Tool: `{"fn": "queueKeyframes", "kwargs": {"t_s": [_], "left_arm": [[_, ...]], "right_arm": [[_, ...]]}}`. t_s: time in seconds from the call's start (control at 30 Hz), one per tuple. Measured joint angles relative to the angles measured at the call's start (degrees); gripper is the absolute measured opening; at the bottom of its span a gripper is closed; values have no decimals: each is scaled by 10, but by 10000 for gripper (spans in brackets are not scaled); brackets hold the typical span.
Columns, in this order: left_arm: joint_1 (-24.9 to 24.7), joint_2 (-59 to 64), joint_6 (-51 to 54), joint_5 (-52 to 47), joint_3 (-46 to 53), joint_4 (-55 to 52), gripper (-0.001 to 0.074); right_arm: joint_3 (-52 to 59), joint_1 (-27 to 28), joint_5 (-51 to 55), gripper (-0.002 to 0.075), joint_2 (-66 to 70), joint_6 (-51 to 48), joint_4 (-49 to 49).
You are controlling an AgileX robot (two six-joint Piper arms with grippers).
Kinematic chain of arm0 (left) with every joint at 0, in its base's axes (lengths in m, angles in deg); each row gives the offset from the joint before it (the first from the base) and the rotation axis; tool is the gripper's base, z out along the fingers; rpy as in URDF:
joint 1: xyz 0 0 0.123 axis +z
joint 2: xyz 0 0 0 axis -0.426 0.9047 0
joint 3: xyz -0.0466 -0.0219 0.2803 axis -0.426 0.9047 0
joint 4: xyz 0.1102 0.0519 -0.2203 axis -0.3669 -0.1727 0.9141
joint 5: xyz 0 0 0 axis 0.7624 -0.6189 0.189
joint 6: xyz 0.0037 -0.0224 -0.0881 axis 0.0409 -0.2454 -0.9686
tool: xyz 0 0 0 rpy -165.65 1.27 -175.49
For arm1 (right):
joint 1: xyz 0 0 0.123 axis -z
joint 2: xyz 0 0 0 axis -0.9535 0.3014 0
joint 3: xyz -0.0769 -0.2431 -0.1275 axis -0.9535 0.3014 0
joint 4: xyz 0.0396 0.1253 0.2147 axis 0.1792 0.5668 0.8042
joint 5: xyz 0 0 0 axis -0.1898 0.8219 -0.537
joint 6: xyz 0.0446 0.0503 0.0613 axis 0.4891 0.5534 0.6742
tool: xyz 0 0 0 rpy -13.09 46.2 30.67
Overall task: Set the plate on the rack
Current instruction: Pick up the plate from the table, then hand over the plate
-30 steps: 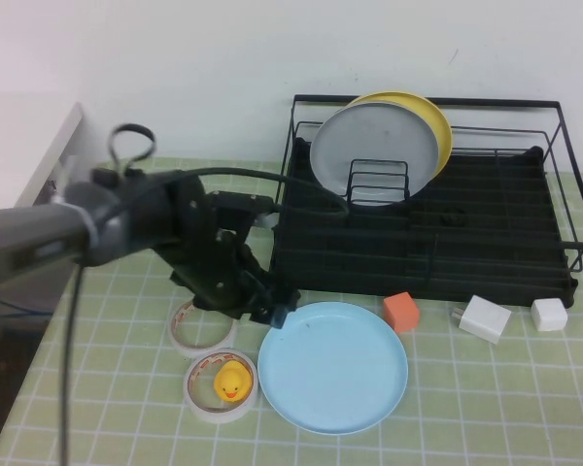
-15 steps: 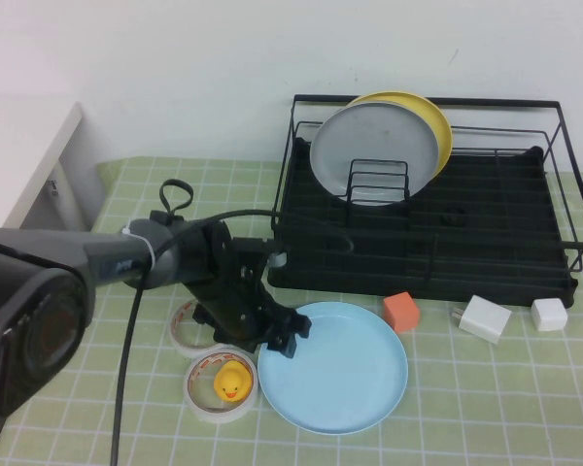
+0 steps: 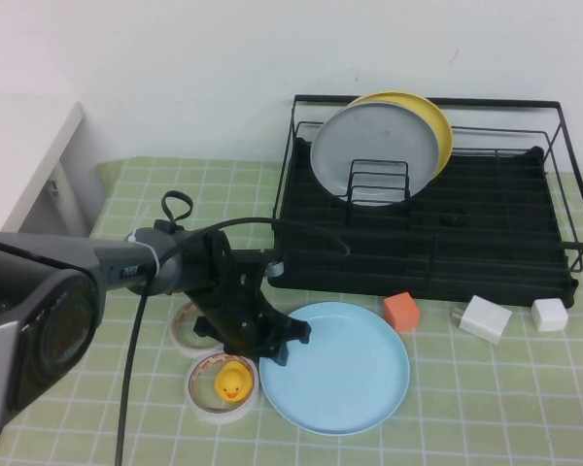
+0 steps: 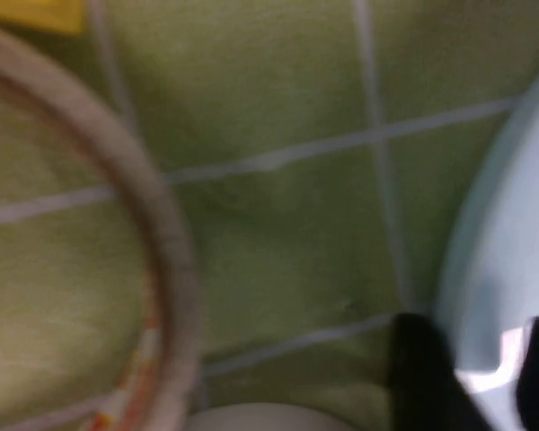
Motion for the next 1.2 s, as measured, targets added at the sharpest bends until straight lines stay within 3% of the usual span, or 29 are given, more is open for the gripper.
{"fn": "queueKeyframes", "kwargs": {"t_s": [0.1,0.23,0.4,0.67,0.97,1.07,1.2], "left_arm": [[2,2,-10,-1,-2,-6,99],[6,4,-14,-9,-2,0,20],[28,9,-1,-58,-2,53,5],[98,17,177,-187,0,202,4],[126,-39,293,-211,0,247,4],[122,-80,307,-217,1,256,4],[110,-152,323,-218,6,259,4]], "right_arm": [[0,0,0,10,0,0,0],[0,0,1,10,0,0,0],[0,0,6,10,0,0,4],[0,0,8,10,0,0,10],[0,0,29,15,0,-3,49],[-4,0,74,62,1,-48,96],[-49,0,130,221,24,-191,211]]}}
